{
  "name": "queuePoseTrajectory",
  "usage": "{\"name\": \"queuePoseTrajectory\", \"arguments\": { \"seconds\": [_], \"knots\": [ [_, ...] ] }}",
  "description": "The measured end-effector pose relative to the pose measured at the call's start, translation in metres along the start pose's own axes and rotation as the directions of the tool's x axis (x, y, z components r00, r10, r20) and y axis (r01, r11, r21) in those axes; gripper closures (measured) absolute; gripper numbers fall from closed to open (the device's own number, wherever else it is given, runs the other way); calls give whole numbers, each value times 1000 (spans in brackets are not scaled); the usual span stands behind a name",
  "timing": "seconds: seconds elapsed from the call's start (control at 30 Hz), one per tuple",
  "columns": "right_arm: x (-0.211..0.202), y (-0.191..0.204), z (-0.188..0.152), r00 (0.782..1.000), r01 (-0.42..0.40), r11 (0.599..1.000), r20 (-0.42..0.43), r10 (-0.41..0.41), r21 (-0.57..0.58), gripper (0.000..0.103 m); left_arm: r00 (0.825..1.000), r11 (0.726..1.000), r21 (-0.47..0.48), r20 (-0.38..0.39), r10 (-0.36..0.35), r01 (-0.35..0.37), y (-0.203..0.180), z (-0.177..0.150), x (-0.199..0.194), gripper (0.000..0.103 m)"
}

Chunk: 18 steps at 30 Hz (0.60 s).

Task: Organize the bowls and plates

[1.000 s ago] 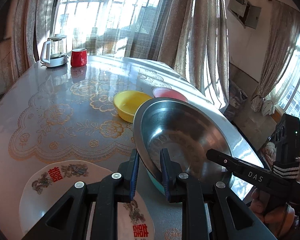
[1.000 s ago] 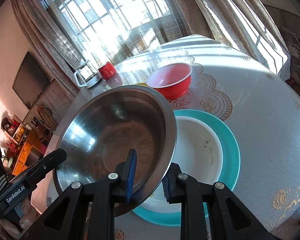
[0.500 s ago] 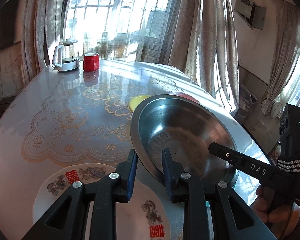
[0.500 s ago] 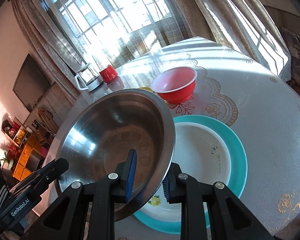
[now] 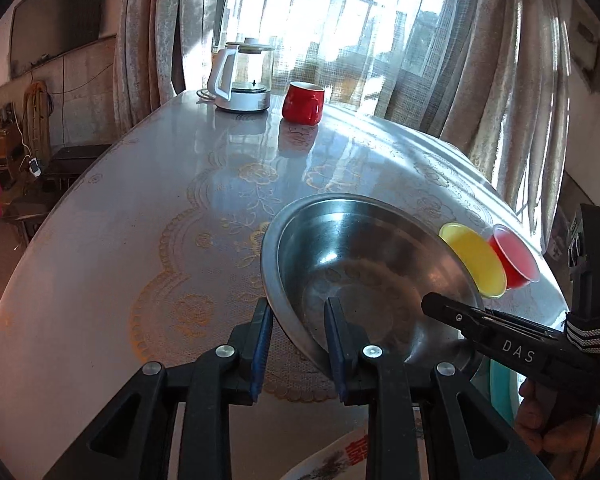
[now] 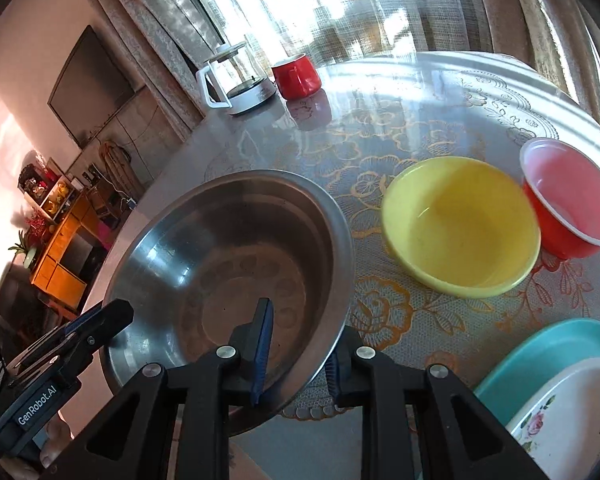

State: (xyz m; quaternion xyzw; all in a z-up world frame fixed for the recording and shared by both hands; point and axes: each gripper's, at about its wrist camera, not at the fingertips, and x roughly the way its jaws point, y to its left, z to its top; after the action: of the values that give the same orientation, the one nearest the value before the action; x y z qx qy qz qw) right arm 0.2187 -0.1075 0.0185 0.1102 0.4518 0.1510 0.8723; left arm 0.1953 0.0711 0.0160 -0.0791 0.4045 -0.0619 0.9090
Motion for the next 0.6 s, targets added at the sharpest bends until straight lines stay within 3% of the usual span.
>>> {"name": "queuePoseTrajectory", "arguments": {
  "seconds": [0.13, 0.23, 0.33, 0.6],
  "knots": [
    [28, 6, 0, 998, 14, 1000, -54, -15, -20, 80, 999, 999, -35, -50, -6, 5, 16, -7, 17, 76],
    [28, 4, -4, 997, -28, 1000, -67, 28, -3, 74, 997, 995, -83, -53, -51, 47, 25, -13, 13, 69],
    [11, 2, -13, 997, -67, 998, -35, 68, 13, 70, 998, 994, -94, -19, -58, 56, 32, -22, -4, 60],
    [-43, -10, -61, 993, -119, 993, -6, 119, 1, 66, 996, 994, -63, 22, -86, 87, 54, -74, -52, 61]
  ]
}}
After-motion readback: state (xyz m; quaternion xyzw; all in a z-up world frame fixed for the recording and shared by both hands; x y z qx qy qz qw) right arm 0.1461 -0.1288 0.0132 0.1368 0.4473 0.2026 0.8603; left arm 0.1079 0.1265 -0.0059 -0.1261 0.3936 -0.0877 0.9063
